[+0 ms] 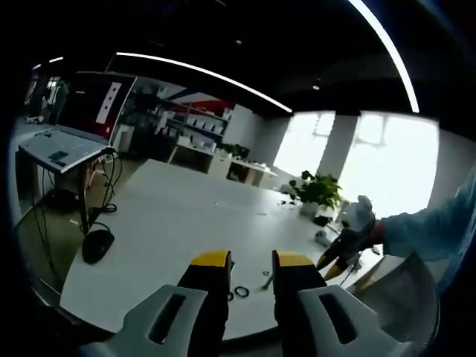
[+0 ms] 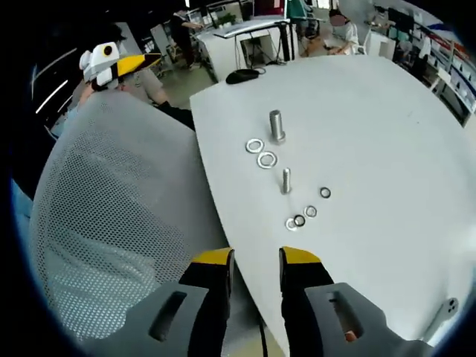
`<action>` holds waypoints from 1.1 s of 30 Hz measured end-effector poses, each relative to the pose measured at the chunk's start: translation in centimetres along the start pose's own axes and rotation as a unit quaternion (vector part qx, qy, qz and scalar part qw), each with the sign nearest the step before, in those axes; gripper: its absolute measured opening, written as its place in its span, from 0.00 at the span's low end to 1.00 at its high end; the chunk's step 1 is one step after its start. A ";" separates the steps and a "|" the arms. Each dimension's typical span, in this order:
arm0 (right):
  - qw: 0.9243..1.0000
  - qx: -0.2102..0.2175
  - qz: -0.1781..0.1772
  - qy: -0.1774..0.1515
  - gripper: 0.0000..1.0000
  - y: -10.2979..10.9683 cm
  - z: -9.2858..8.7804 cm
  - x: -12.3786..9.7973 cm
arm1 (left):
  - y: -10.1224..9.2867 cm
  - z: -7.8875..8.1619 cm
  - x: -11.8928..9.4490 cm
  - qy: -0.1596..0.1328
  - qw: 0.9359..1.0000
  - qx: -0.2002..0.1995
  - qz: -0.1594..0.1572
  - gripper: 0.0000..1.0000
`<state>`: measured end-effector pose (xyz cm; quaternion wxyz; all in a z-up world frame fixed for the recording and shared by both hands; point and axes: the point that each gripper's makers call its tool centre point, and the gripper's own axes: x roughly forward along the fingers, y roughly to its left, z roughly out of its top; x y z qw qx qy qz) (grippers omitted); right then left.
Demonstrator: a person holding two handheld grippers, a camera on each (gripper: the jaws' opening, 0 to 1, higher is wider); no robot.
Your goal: Place the washer onto the threaded stud by aligning its center hole with the stud, sliding it down to the base, and recovering from edge contact or off-axis alignment until the washer reaches the visible bottom stop.
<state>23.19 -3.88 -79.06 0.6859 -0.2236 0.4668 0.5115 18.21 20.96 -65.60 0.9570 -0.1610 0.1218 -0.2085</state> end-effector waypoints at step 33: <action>0.993 0.024 -0.044 0.107 0.18 -4.9 -0.6 6.6 | 0.1 0.2 0.0 -0.008 1.000 -0.005 0.003 0.21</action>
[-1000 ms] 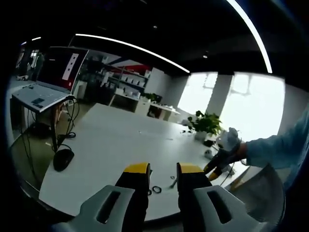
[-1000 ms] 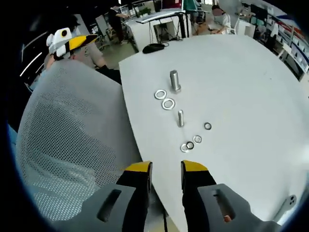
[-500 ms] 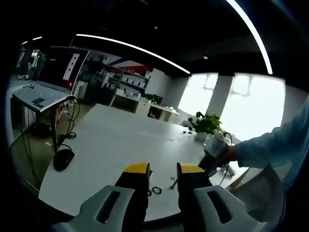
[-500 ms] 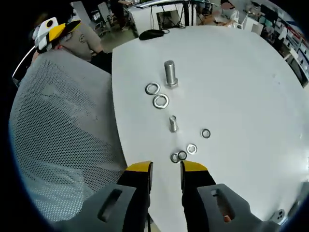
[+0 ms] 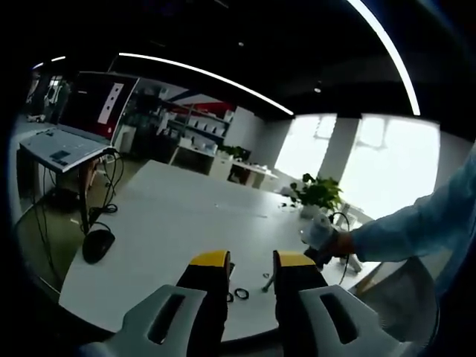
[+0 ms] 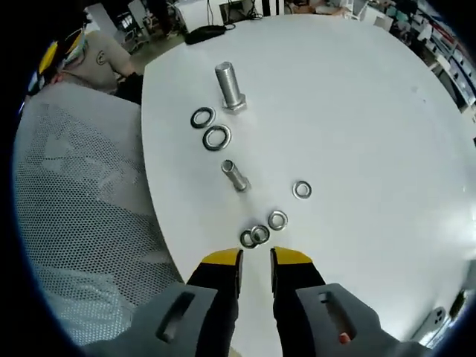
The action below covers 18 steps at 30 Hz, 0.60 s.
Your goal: Place the washer onto the threaded stud by aligning its center hole with the stud, sliding it down to the base, and recovering from edge contact or off-axis alignment until the washer reaches the visible bottom stop.
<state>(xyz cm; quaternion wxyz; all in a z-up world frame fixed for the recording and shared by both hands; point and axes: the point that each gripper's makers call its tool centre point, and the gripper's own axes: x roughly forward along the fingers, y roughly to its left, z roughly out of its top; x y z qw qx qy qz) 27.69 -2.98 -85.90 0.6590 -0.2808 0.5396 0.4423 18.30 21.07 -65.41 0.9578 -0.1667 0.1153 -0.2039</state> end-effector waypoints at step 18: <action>1.000 -0.010 0.001 0.014 0.19 -0.4 0.0 1.7 | 0.2 0.2 -0.1 -0.009 1.000 -0.005 0.007 0.24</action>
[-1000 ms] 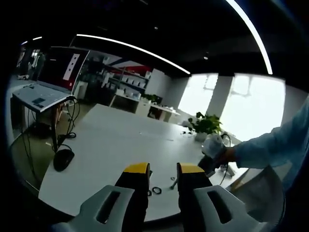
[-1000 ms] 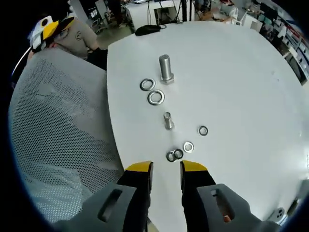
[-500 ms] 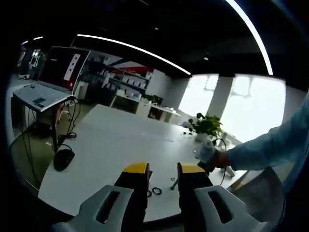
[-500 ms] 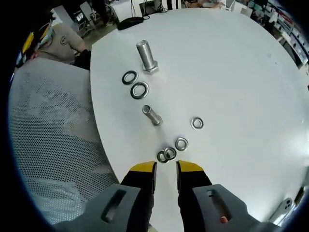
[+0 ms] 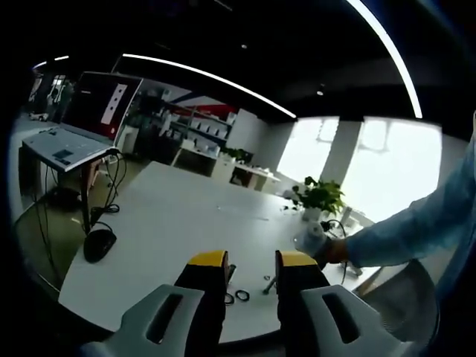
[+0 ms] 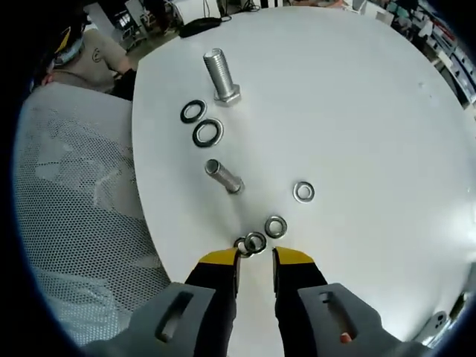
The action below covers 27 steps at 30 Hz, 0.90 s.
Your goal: Place the washer onto the threaded stud by aligning its center hole with the stud, sliding it down to the base, and recovering from edge contact or off-axis alignment until the washer reaches the visible bottom stop.
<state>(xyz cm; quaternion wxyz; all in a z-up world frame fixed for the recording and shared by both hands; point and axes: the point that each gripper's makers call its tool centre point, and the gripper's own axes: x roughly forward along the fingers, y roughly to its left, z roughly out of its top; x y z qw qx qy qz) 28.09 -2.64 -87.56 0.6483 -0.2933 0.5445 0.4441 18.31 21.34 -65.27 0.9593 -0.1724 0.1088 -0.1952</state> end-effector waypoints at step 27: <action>0.999 -0.046 -0.016 -0.013 0.14 -0.4 0.6 0.2 | 0.0 0.1 0.1 -0.001 1.000 -0.001 0.002 0.24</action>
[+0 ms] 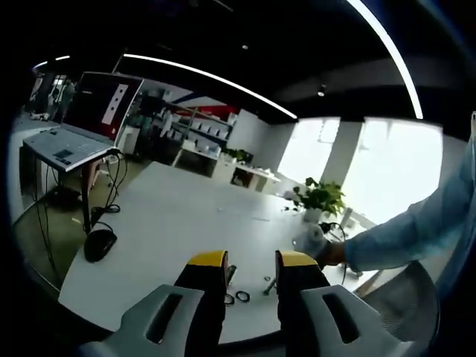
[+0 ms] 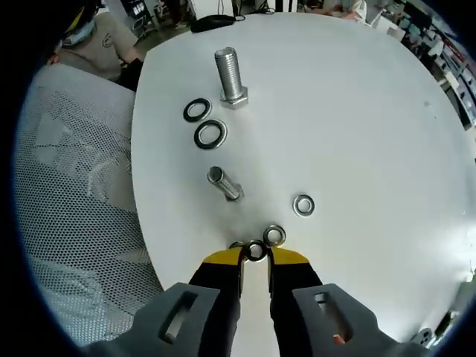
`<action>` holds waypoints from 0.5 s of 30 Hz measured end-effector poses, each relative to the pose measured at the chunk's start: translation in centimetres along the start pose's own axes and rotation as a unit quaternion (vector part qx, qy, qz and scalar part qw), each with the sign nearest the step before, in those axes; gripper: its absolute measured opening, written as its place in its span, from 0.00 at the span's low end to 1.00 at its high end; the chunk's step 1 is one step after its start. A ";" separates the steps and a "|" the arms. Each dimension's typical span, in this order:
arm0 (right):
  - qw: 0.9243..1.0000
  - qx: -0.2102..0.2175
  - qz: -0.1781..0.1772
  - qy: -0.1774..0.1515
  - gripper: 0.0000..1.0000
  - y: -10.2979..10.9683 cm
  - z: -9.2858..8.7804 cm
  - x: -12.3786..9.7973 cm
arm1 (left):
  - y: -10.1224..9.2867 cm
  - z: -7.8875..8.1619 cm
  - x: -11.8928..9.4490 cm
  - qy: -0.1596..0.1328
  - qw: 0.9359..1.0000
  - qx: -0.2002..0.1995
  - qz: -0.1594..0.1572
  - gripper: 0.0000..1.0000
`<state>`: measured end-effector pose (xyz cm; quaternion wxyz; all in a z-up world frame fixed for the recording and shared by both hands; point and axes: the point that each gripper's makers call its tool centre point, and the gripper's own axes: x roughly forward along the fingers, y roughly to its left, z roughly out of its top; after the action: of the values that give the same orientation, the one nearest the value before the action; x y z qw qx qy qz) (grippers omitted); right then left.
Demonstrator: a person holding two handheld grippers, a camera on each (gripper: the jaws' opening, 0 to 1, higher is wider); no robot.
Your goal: Place the washer onto the threaded stud by aligning its center hole with the stud, sliding it down to the base, and recovering from edge contact or off-axis alignment until the washer reaches the visible bottom stop.
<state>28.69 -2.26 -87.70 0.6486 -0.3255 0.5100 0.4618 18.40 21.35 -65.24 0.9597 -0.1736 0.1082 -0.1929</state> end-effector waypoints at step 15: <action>1.000 0.007 -0.009 -0.014 0.14 -0.2 -0.3 -1.1 | -0.1 0.0 0.0 0.000 1.000 0.000 0.000 0.24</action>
<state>28.67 -2.91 -86.72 0.6622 -0.3184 0.5012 0.4570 18.33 21.30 -65.23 0.9598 -0.1734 0.1083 -0.1925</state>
